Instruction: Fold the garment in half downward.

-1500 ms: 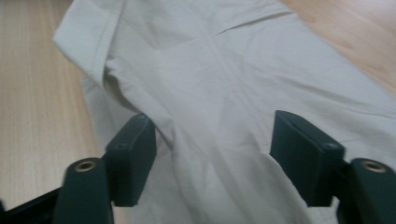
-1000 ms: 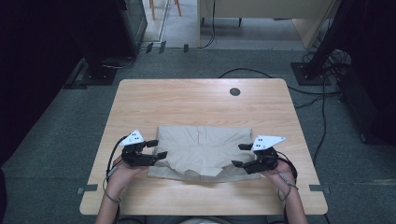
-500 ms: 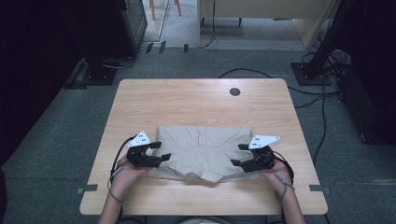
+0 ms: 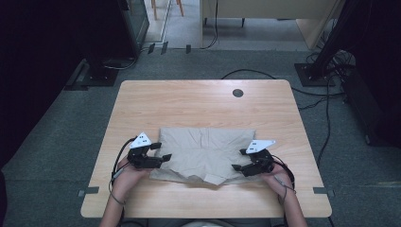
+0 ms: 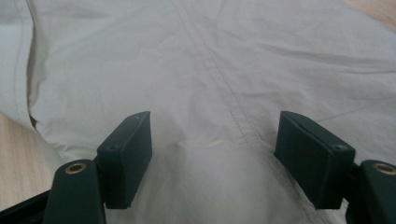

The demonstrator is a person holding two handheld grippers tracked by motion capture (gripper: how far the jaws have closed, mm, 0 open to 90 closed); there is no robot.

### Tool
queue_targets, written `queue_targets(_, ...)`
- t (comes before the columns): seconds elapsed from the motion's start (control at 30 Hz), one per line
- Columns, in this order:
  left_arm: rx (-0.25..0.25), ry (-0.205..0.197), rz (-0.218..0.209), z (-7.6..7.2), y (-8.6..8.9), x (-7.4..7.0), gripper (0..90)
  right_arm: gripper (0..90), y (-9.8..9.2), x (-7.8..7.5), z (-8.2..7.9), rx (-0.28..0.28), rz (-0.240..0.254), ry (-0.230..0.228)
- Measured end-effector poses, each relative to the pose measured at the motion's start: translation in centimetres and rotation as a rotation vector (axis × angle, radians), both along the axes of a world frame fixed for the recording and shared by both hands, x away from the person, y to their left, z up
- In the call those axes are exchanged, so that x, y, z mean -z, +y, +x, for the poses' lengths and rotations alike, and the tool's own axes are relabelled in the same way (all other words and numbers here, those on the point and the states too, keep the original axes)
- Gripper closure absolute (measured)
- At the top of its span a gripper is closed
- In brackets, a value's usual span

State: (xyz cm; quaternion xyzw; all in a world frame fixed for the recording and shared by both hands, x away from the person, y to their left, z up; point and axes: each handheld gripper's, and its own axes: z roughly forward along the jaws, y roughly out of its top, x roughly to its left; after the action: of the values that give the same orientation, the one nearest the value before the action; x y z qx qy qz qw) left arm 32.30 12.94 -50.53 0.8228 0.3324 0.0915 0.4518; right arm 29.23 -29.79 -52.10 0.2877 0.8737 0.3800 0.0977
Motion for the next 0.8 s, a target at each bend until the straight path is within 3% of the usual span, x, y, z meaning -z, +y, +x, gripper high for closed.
queue_targets(0.13, -0.025, -0.002, 0.004, 0.2, 0.3, 0.1, 28.5, 26.4, 0.1, -0.1, -0.1, -0.020, -0.019, -0.002)
queue_targets(0.23, -0.030, -0.006, 0.005, 0.2, 0.5, 0.2, 28.5, 26.4, -0.2, -0.3, -0.2, -0.021, -0.003, -0.009)
queue_targets(0.43, -0.029, -0.002, -0.003, 0.4, 0.5, 0.2, 28.5, 24.6, -1.3, -1.0, -0.2, 0.026, 0.034, -0.035)
queue_targets(0.8, -0.032, -0.015, 0.009, 0.6, 0.7, 0.1, 28.5, 23.4, -2.8, -1.0, 0.0, 0.086, 0.028, -0.063)
